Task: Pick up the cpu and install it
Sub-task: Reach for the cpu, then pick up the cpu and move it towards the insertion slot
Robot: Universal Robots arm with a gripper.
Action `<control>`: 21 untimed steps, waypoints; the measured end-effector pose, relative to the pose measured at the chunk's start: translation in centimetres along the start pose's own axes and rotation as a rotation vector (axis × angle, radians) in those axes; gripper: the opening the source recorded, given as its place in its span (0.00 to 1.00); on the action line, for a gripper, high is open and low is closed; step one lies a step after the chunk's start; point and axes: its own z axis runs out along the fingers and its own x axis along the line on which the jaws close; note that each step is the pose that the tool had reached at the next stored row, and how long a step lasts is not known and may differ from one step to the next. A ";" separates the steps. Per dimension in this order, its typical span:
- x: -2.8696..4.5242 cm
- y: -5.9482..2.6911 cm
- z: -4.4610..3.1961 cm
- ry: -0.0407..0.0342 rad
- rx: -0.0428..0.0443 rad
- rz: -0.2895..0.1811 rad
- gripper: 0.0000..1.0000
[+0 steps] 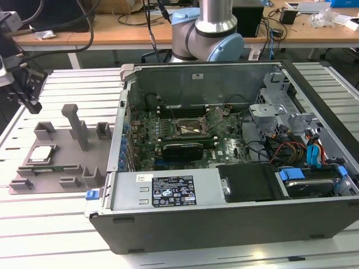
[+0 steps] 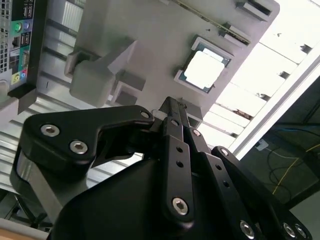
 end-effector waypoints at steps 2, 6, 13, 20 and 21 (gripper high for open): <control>0.29 -0.04 0.40 0.0001 0.0002 0.000 0.11; 0.79 -0.11 1.09 0.0000 0.0000 0.000 0.11; 0.79 -0.11 1.15 0.0000 0.0000 0.000 0.11; 0.80 -0.11 1.26 -0.0001 -0.0001 0.000 0.11; 0.81 -0.12 1.37 0.0000 0.0000 0.000 0.11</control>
